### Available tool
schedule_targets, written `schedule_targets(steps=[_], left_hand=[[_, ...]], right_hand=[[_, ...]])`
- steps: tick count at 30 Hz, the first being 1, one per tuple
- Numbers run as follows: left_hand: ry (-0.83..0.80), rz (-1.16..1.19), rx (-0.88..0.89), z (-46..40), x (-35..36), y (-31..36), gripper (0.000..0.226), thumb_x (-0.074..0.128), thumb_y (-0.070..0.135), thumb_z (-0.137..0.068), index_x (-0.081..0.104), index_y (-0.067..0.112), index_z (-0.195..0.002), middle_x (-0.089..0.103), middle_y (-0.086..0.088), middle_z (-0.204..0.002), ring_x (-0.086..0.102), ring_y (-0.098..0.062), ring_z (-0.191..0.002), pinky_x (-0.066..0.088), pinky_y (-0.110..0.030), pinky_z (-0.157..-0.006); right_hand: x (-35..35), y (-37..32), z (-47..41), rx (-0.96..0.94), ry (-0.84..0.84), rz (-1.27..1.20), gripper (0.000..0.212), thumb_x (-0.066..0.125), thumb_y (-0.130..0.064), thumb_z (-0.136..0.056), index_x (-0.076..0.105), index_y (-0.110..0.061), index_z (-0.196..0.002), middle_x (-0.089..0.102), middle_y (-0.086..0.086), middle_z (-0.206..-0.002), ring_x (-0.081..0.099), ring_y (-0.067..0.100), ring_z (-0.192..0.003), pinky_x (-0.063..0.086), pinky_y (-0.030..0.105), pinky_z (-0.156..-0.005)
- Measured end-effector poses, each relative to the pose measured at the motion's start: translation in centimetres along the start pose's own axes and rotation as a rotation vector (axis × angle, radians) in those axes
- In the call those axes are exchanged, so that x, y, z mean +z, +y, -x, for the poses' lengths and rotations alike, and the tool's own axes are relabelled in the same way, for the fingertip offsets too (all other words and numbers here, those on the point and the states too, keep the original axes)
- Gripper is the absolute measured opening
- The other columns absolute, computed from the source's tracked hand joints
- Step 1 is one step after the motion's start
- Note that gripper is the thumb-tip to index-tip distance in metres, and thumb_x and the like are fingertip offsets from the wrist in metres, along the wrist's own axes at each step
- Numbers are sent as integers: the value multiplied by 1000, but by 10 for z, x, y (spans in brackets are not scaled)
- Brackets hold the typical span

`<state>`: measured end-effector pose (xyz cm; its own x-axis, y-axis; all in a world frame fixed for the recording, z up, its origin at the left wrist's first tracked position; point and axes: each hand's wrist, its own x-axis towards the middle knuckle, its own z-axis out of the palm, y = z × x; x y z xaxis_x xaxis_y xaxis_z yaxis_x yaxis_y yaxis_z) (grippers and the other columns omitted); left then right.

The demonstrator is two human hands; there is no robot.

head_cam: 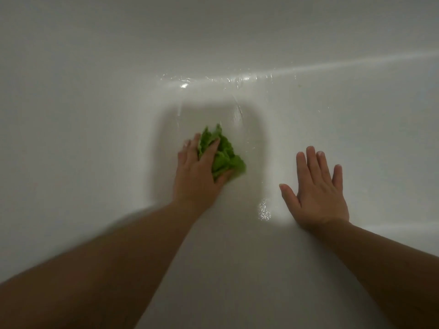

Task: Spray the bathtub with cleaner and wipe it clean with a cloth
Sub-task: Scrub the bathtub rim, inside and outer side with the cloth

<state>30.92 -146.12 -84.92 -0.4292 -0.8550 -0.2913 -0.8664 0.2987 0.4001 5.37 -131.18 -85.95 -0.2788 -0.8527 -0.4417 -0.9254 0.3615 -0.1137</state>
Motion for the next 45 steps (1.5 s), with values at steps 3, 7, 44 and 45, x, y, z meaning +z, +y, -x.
schedule_targets(steps=[3, 7, 44, 45], left_hand=[[91, -13, -101, -82, -31, 0, 82, 60, 64, -92, 27, 34, -160, 17, -20, -167, 12, -42, -154, 15, -53, -126], [32, -23, 10, -131, -40, 25, 80, 63, 62, -90, 29, 38, -159, 20, -18, -165, 16, -42, -152, 21, -52, -125], [-25, -31, 406, -63, -7, 1, 75, 61, 71, -83, 57, 28, -144, 40, -26, -153, 38, -48, -141, 40, -57, -113], [25, -14, 295, -89, -17, 8, 79, 58, 73, -81, 51, 32, -149, 36, -27, -155, 33, -47, -144, 36, -57, -117]], right_hand=[[-2, 1, -8, 18, 17, 22, 82, 3, -72, -99, -14, -23, -163, -24, 1, -169, -24, 19, -155, -4, 56, -127], [-3, 1, -18, 19, 26, 12, 83, 5, -72, -99, -12, -23, -164, -23, 0, -170, -23, 20, -156, -5, 56, -127], [-12, 51, -26, 82, 50, -20, 83, 7, -70, -99, -9, -22, -164, -20, 2, -171, -22, 21, -156, -4, 56, -127], [-12, 52, -28, 83, 56, -19, 82, 8, -69, -99, -10, -22, -164, -20, 2, -171, -22, 21, -156, -4, 56, -127]])
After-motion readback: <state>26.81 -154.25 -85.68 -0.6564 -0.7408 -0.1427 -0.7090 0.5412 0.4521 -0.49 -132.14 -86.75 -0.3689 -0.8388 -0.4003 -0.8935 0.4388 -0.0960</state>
